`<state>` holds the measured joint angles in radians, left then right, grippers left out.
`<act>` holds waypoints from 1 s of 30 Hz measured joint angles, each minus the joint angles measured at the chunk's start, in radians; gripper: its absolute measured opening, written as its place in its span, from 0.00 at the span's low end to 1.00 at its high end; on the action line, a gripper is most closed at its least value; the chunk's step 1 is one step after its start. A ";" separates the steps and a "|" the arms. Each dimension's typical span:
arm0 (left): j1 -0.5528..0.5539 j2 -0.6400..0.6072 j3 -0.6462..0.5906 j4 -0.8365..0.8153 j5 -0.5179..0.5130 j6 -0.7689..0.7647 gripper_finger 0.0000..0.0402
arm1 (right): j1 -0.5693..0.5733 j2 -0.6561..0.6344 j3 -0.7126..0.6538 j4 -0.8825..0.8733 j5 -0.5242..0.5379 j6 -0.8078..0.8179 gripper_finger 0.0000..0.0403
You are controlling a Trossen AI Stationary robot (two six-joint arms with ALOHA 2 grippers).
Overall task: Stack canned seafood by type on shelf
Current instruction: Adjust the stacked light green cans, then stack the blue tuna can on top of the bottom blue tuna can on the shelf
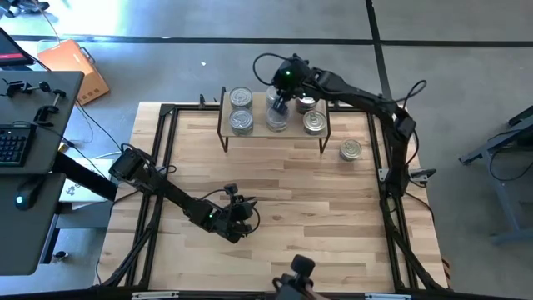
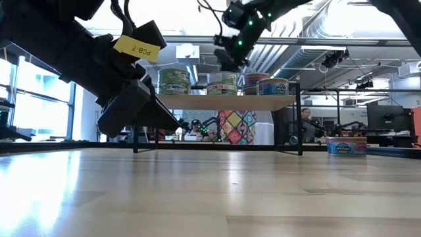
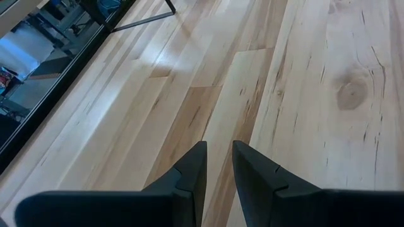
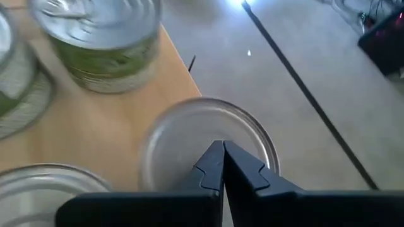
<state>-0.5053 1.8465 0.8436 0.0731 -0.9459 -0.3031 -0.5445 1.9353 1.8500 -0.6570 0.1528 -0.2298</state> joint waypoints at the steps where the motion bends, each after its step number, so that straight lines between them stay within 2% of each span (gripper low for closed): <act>1: 0.000 0.000 0.000 0.000 0.000 0.000 0.17 | -0.007 0.004 0.000 -0.008 -0.001 0.004 0.00; 11: 0.000 0.000 0.000 0.000 0.000 0.000 0.17 | 0.014 0.006 0.002 -0.115 0.008 0.039 0.00; 23: 0.001 0.000 0.000 0.000 0.000 0.000 0.17 | 0.067 0.002 0.000 -0.086 0.094 0.074 0.00; 30: 0.000 0.000 0.000 0.000 0.000 -0.006 0.17 | 0.080 -0.098 0.000 -0.051 0.089 0.008 0.00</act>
<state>-0.5053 1.8465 0.8440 0.0732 -0.9460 -0.3088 -0.4645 1.8371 1.8504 -0.7079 0.2418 -0.2217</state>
